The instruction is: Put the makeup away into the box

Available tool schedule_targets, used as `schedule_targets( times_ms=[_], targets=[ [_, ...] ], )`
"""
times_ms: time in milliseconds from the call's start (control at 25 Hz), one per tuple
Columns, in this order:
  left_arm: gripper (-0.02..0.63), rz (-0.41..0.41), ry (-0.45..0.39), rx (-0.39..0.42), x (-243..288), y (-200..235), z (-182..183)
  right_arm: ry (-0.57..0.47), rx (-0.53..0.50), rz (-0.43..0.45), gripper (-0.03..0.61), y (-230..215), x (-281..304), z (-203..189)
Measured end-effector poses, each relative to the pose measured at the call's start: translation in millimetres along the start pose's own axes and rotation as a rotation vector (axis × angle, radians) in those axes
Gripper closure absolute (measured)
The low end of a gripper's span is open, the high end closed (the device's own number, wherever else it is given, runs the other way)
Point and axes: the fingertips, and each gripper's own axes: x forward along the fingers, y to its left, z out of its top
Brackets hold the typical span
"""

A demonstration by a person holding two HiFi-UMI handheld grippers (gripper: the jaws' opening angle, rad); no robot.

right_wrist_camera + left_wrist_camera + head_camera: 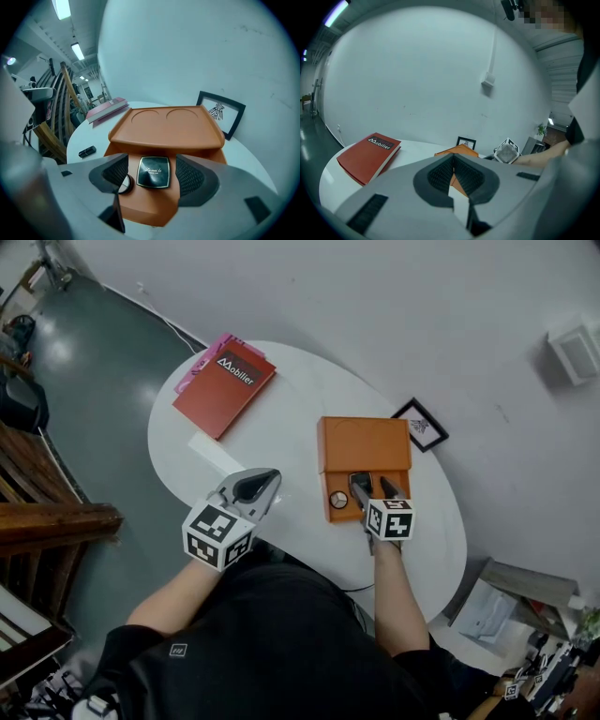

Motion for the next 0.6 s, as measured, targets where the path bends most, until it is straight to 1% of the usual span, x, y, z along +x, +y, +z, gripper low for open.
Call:
schedule_targets(
  times_ms=[120, 280, 400, 600],
  targets=[
    [0.601, 0.001, -0.017, 0.011, -8, -1, 5, -0.053, 0.017, -0.005, 0.285, -1, -24, 9],
    [0.601, 0.002, -0.040, 0.023, -16, 3, 11, -0.160, 0.033, -0.005, 0.285, 1, -63, 28],
    [0.601, -0.025, -0.048, 0.047, -18, -2, 16, -0.256, 0.036, 0.003, 0.288, 10, -96, 44],
    [0.601, -0.077, -0.073, 0.108, -22, -10, 30, -0.384, 0.034, -0.026, 0.293, 36, -142, 66]
  ],
)
